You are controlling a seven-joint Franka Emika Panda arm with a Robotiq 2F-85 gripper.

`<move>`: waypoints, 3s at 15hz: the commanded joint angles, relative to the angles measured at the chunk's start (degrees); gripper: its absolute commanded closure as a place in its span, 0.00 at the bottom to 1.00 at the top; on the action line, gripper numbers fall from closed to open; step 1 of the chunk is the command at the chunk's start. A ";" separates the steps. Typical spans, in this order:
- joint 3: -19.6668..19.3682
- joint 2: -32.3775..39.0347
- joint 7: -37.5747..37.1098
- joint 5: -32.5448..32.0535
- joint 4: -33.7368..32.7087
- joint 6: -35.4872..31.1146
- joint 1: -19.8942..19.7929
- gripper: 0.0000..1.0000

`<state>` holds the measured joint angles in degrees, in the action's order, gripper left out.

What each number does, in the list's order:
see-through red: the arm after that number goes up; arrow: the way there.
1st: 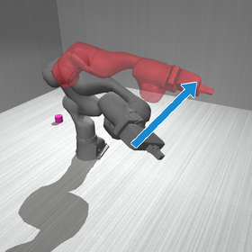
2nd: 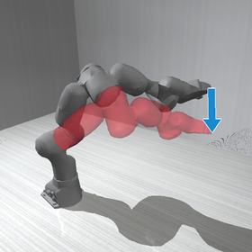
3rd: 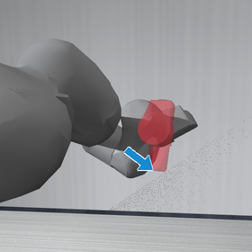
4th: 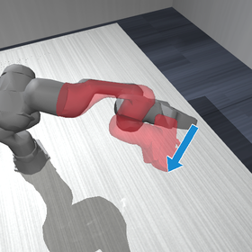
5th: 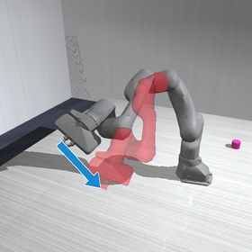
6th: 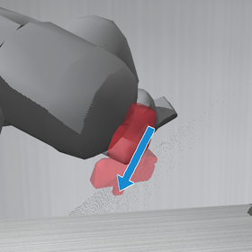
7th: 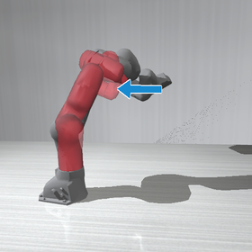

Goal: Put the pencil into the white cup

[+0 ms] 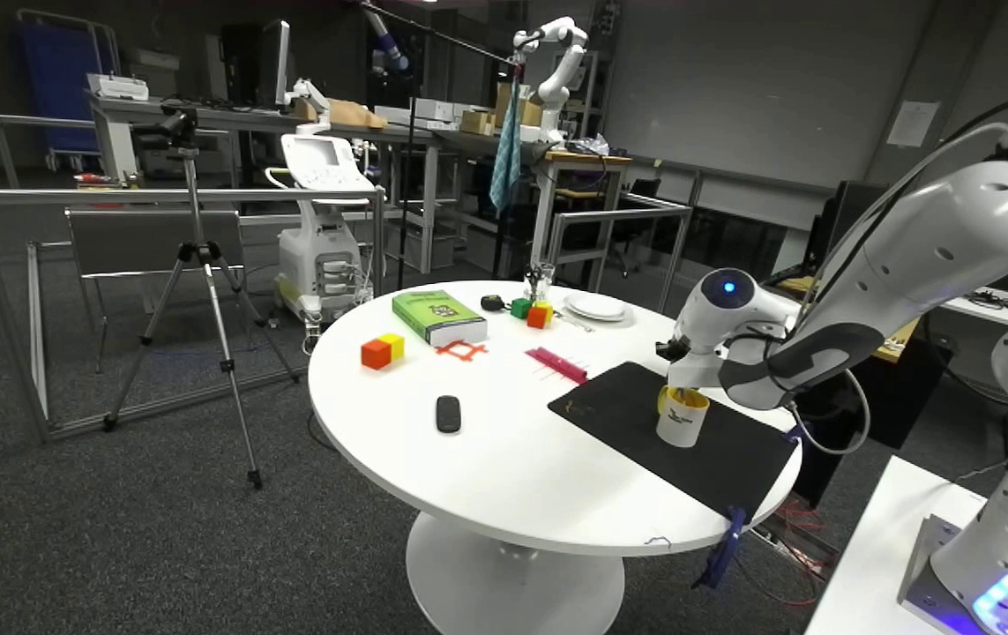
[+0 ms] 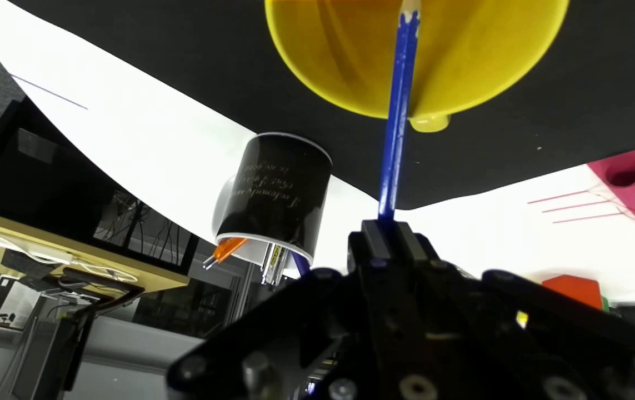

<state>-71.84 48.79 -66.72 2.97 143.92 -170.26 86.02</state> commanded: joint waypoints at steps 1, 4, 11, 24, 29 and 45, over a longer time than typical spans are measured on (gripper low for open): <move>-0.19 3.27 1.56 3.17 0.98 -3.21 1.90 0.98; 0.19 3.77 2.06 4.42 1.25 -3.55 2.81 0.98; -0.07 3.52 3.02 6.10 4.57 -5.54 7.74 0.98; -0.57 3.87 9.13 11.51 9.05 -7.38 13.81 0.29; -1.98 3.37 9.71 13.03 9.95 -7.52 15.18 0.00; -20.56 -9.73 35.92 13.30 14.87 -4.01 21.13 0.00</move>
<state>-87.60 44.97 -39.44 16.30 158.93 -175.47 106.17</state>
